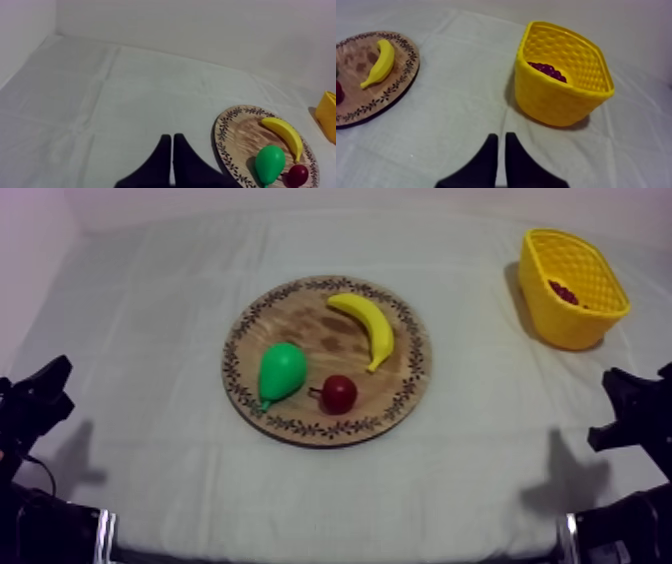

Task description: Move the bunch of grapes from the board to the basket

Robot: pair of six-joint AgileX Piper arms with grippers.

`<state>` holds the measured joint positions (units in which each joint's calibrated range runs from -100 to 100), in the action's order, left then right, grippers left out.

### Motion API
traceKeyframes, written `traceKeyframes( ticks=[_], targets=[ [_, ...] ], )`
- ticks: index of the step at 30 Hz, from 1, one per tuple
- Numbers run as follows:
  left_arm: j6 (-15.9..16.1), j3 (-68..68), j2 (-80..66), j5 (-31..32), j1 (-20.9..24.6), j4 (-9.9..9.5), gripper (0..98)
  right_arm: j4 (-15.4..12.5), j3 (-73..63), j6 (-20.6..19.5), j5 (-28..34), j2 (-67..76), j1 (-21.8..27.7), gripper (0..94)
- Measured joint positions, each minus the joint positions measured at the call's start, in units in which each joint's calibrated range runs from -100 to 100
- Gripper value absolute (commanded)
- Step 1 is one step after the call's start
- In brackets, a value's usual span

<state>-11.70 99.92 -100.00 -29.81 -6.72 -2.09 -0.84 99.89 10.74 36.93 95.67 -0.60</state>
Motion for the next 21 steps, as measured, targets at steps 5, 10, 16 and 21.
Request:
traceKeyframes(
  ticks=[5,10,16,21],
  targets=[
    [0.0,0.0,0.0,0.0,0.0,0.00,0.1,0.0,0.0,1.1,0.0,0.0,0.0,0.6],
    [0.0,0.0,0.0,0.0,0.0,0.00,0.1,0.0,0.0,1.2,0.0,0.0,0.0,0.5],
    [0.0,0.0,0.0,0.0,0.0,0.00,0.1,0.0,0.0,1.3,0.0,0.0,0.0,0.5],
    [0.0,0.0,0.0,0.0,0.0,0.00,0.1,0.0,0.0,1.3,0.0,0.0,0.0,0.5]
  ],
)
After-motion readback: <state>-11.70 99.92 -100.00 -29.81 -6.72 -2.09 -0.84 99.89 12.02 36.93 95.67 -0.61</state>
